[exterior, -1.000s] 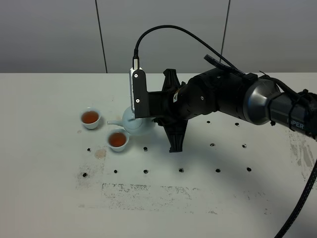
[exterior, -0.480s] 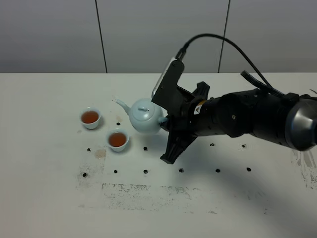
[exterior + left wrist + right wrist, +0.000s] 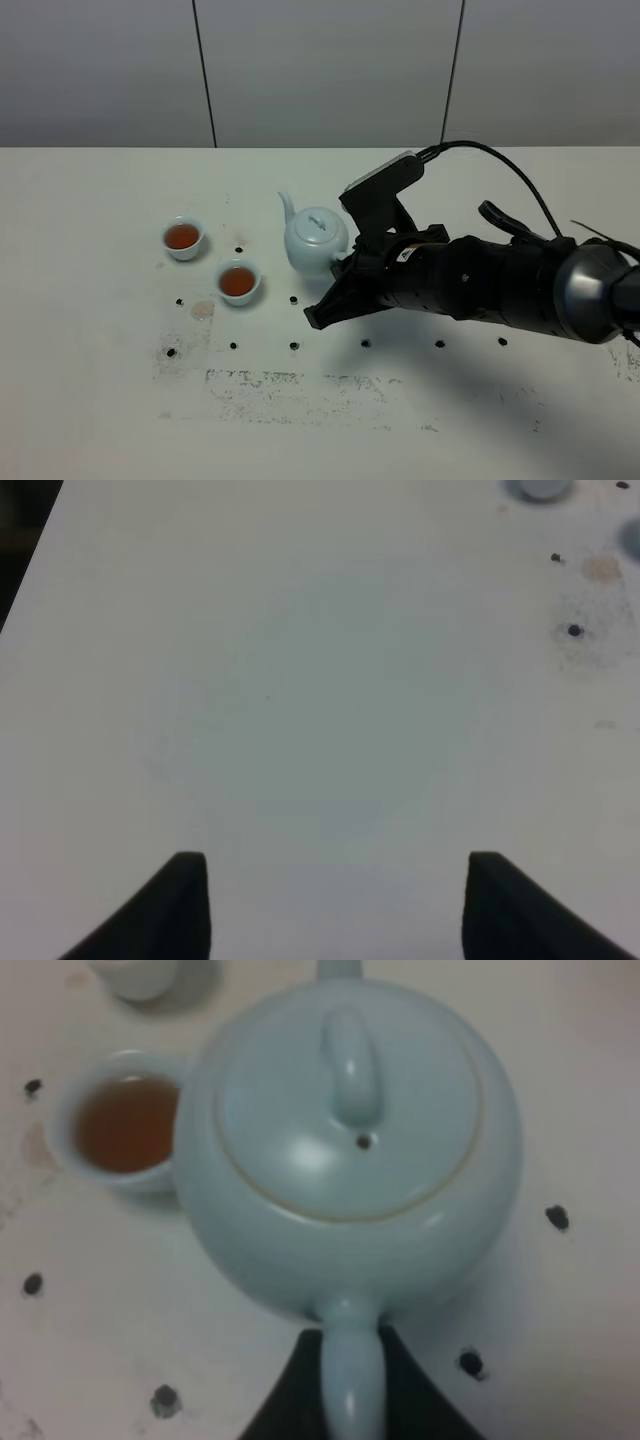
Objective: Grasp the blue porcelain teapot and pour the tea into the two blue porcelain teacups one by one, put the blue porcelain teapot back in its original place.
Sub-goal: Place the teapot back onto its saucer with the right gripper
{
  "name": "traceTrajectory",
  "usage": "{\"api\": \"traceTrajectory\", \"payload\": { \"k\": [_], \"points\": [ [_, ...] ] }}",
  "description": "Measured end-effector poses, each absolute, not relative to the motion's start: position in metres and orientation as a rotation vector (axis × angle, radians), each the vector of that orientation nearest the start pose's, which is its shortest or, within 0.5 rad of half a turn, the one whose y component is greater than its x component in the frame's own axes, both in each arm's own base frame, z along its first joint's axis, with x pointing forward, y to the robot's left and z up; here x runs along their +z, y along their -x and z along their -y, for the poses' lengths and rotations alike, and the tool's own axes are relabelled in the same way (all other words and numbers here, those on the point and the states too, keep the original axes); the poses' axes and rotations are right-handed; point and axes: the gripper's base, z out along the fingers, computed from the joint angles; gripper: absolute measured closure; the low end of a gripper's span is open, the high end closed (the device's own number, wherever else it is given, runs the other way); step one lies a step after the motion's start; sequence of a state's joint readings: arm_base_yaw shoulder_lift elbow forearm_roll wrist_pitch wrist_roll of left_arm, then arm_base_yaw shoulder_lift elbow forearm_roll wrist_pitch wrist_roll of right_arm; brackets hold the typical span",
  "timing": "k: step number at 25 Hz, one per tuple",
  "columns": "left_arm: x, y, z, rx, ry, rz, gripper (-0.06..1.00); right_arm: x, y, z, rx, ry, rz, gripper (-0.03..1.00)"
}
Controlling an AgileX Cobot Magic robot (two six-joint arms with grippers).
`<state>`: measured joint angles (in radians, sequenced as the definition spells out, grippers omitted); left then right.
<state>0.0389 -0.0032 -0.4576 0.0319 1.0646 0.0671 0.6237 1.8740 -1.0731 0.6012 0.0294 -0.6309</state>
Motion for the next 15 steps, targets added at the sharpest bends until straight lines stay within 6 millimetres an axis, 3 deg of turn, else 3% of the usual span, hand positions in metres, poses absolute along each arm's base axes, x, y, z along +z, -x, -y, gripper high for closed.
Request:
{"api": "traceTrajectory", "payload": {
  "k": [15],
  "points": [
    [0.265, 0.001, -0.003, 0.103, -0.029, -2.088, 0.43, 0.133, -0.317, -0.245, 0.289, 0.697, -2.229, 0.94]
  ]
}}
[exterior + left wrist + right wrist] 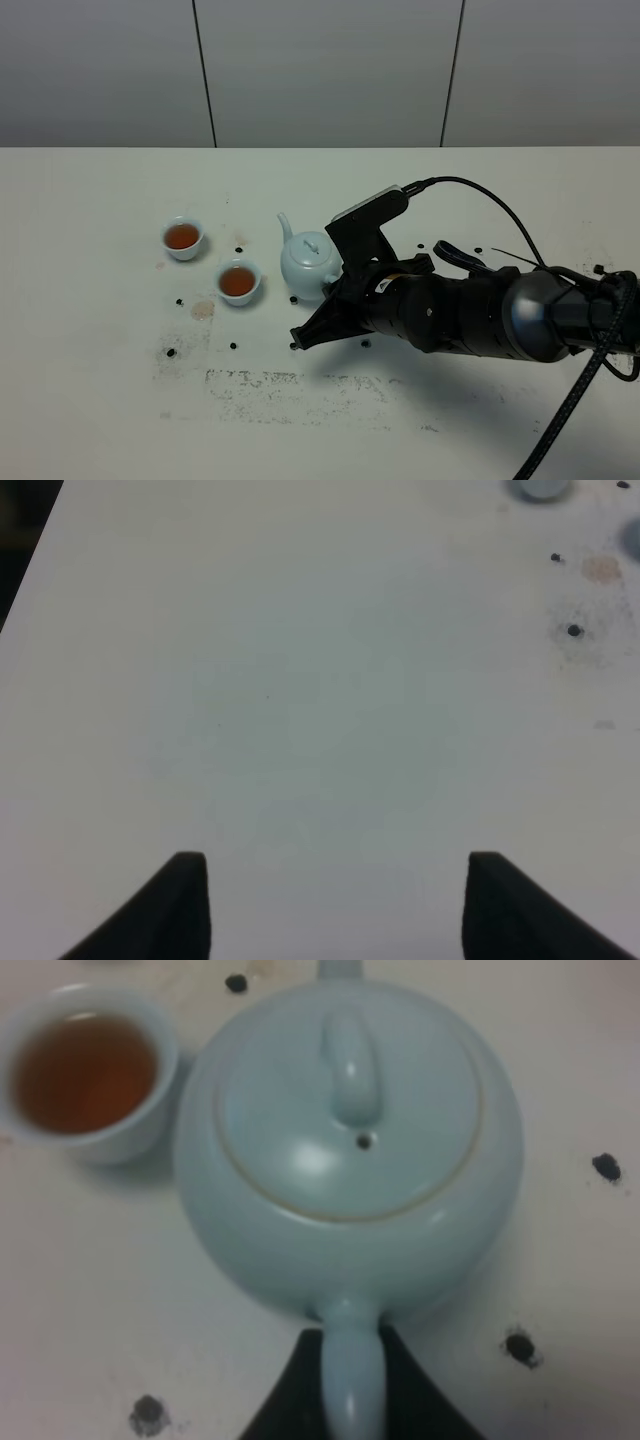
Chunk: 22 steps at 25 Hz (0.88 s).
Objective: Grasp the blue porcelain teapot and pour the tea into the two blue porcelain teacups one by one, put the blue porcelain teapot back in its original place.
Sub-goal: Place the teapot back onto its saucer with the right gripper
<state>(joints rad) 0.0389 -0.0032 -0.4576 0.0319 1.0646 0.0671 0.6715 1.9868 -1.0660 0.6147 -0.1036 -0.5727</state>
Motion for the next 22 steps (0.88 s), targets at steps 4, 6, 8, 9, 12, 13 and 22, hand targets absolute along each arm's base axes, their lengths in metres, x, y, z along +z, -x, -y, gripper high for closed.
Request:
{"api": "traceTrajectory", "payload": {
  "k": [4, 6, 8, 9, 12, 13, 22],
  "points": [
    [0.265, 0.001, -0.003, 0.103, -0.029, -2.088, 0.43, 0.129, -0.318, -0.245, 0.282, 0.695, -2.233, 0.94],
    [0.265, 0.001, -0.003, 0.103, -0.029, -2.088, 0.43, 0.127, -0.318, -0.245, 0.277, 0.693, -2.233, 0.94],
    [0.265, 0.001, -0.003, 0.103, -0.029, -2.088, 0.43, 0.124, -0.319, -0.245, 0.272, 0.692, -2.235, 0.94],
    [0.265, 0.001, -0.003, 0.103, -0.029, -2.088, 0.43, 0.123, -0.319, -0.245, 0.271, 0.693, -2.238, 0.94],
    [0.265, 0.001, -0.003, 0.103, -0.029, -2.088, 0.43, 0.125, -0.319, -0.245, 0.271, 0.698, -2.232, 0.94],
    [0.265, 0.001, -0.003, 0.103, -0.029, -2.088, 0.43, 0.127, -0.319, -0.245, 0.271, 0.705, -2.222, 0.94],
    [0.265, 0.001, -0.003, 0.103, -0.029, -2.088, 0.43, 0.182, -0.342, -0.198, 0.213, 0.665, -2.127, 0.94]
  ]
}}
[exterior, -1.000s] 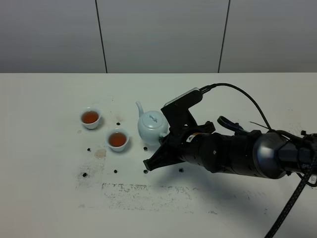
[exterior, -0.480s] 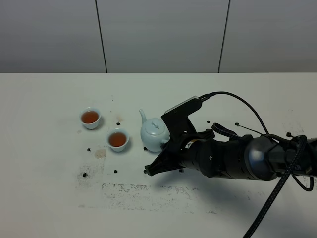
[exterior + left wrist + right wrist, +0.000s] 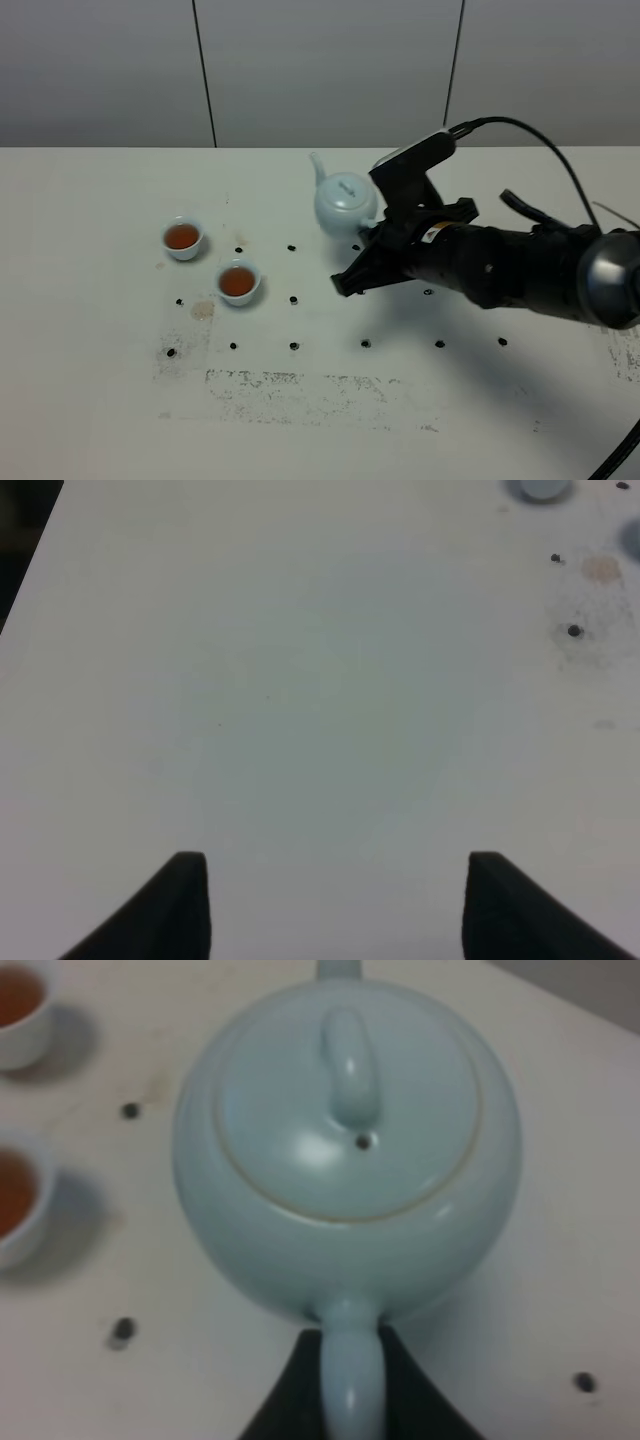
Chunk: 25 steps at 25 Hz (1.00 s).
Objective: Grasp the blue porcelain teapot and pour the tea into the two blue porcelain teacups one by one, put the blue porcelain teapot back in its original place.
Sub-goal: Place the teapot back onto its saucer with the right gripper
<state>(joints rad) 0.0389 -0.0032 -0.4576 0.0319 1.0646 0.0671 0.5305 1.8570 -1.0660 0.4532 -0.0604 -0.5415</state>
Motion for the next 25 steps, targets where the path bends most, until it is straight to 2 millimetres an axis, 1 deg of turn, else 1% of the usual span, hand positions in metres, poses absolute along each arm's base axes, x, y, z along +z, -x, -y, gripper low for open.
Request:
{"api": "traceTrajectory", "payload": {
  "k": [3, 7, 10, 14, 16, 19, 25],
  "points": [
    [0.265, 0.001, -0.003, 0.103, -0.029, -2.088, 0.43, 0.186, -0.354, -0.169, 0.173, 0.61, -2.155, 0.94],
    [0.265, 0.001, -0.003, 0.103, -0.029, -2.088, 0.43, 0.183, -0.365, -0.137, 0.13, 0.537, -2.211, 0.94],
    [0.265, 0.001, -0.003, 0.103, -0.029, -2.088, 0.43, 0.182, -0.372, -0.117, 0.112, 0.458, -2.234, 0.94],
    [0.265, 0.001, -0.003, 0.103, -0.029, -2.088, 0.43, 0.169, -0.379, -0.095, 0.092, 0.362, -2.283, 0.94],
    [0.265, 0.001, -0.003, 0.103, -0.029, -2.088, 0.43, 0.16, -0.377, -0.088, 0.082, 0.338, -2.303, 0.94],
    [0.265, 0.001, -0.003, 0.103, -0.029, -2.088, 0.43, 0.151, -0.372, -0.082, 0.076, 0.306, -2.317, 0.94],
    [0.265, 0.001, -0.003, 0.103, -0.029, -2.088, 0.43, 0.149, -0.372, -0.081, 0.076, 0.287, -2.313, 0.94]
  ]
}}
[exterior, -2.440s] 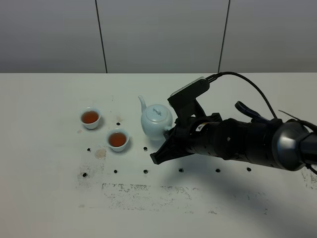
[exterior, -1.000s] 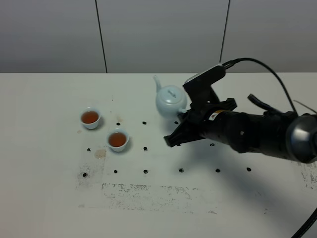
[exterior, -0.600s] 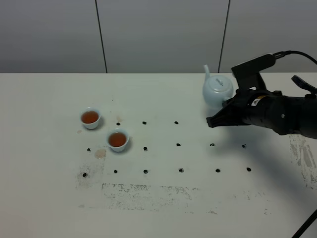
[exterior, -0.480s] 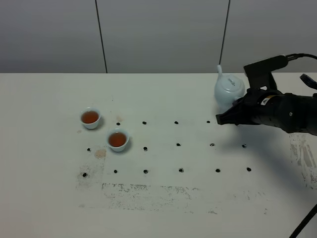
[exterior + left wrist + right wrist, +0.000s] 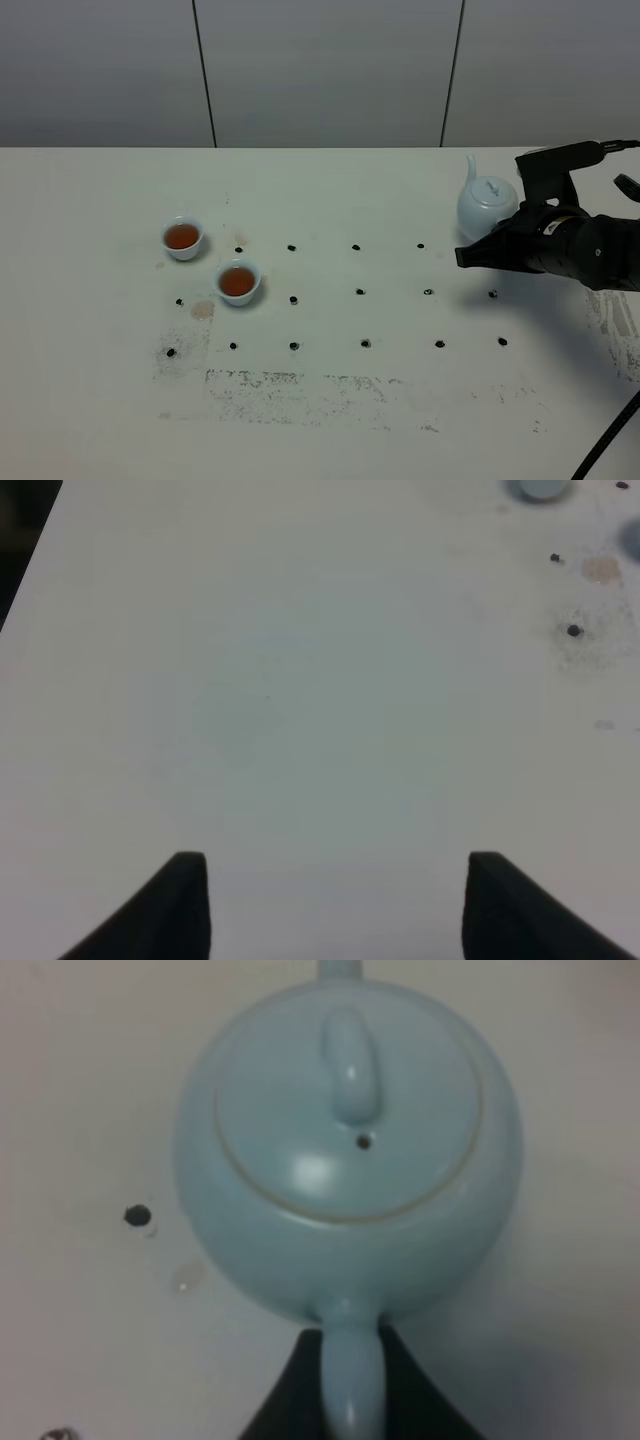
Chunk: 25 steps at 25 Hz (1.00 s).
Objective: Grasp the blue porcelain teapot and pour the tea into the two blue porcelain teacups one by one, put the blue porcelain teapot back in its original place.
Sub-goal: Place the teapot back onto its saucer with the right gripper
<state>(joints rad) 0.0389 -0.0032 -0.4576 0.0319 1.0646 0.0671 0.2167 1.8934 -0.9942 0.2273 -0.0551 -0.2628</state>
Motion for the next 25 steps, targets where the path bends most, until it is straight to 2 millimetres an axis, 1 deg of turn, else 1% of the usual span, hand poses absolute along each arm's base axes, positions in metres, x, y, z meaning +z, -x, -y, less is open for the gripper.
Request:
{"api": "traceTrajectory", "payload": {
  "k": [3, 7, 10, 20, 22, 25],
  "points": [
    [0.265, 0.001, -0.003, 0.103, -0.029, -2.088, 0.43, 0.144, -0.373, -0.08, 0.075, 0.282, -2.321, 0.94],
    [0.265, 0.001, -0.003, 0.103, -0.029, -2.088, 0.43, 0.13, -0.373, -0.08, 0.071, 0.283, -2.353, 0.94],
    [0.265, 0.001, -0.003, 0.103, -0.029, -2.088, 0.43, 0.124, -0.373, -0.079, 0.068, 0.278, -2.364, 0.94],
    [0.265, 0.001, -0.003, 0.103, -0.029, -2.088, 0.43, 0.123, -0.374, -0.079, 0.07, 0.263, -2.358, 0.93],
    [0.265, 0.001, -0.003, 0.103, -0.029, -2.088, 0.43, 0.123, -0.374, -0.079, 0.07, 0.262, -2.356, 0.92],
    [0.265, 0.001, -0.003, 0.103, -0.029, -2.088, 0.43, 0.124, -0.375, -0.079, 0.067, 0.264, -2.346, 0.87]
  ]
}}
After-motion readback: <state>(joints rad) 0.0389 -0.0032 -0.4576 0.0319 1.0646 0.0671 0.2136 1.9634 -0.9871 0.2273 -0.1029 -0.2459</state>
